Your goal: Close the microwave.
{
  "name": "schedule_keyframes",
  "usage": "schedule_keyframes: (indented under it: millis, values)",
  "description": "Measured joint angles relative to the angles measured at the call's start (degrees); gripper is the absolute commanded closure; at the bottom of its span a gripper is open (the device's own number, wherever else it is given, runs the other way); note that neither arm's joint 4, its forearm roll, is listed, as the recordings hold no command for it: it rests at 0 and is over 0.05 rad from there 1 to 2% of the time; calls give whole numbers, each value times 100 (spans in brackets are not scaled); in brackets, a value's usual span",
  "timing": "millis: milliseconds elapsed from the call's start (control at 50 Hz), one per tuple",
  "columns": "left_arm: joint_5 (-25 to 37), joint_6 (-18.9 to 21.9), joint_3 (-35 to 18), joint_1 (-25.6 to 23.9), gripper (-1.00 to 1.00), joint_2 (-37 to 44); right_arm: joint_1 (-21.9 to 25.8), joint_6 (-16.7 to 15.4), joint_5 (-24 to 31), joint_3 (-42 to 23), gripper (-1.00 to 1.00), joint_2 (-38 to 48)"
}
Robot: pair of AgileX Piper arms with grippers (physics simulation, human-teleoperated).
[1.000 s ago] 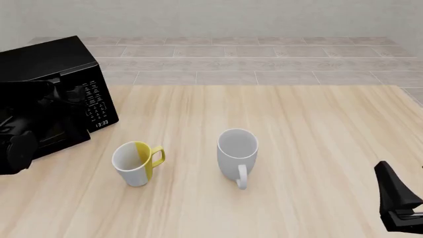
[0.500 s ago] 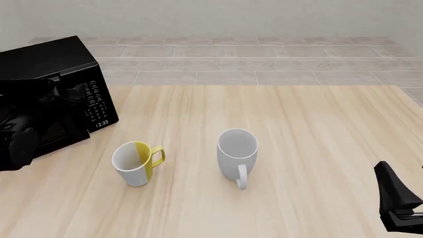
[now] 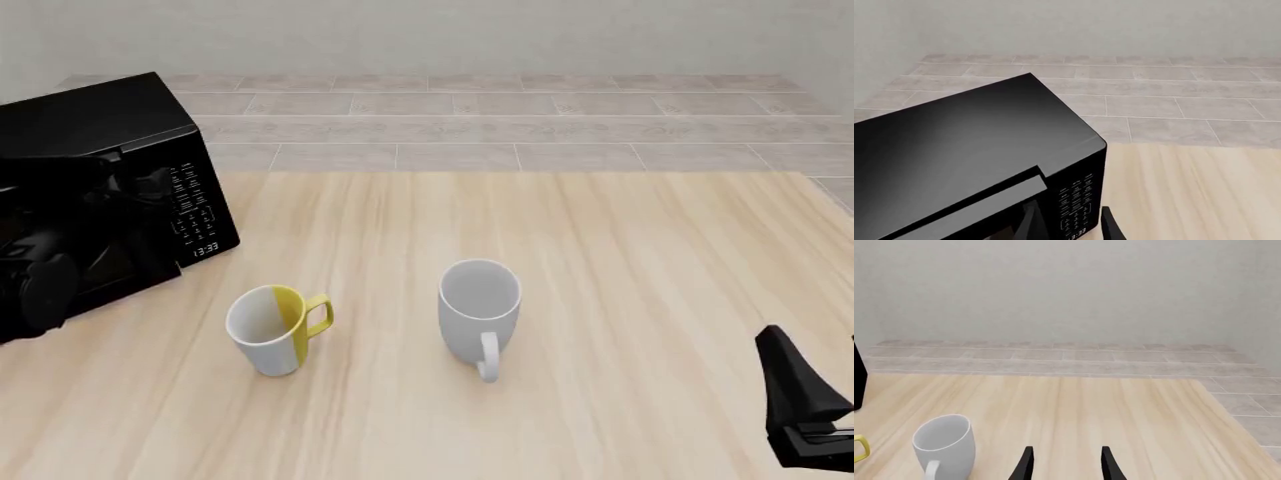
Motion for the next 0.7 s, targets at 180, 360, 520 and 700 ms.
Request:
schedule_keyframes:
  millis: [180,360,520,700]
  values:
    - [21,-10,-63,18,-100,49,4,-8,-2,0,-100,0]
    - [13,-22,-141,40,-100,125,24,-21,-11,0,-100,0]
    - [-4,-25,-229,71,-100,214,36,-30,-16,-1,-100,0]
    - [-46,-82,-249,124,-100,243,46,-29,-11,0,-100,0]
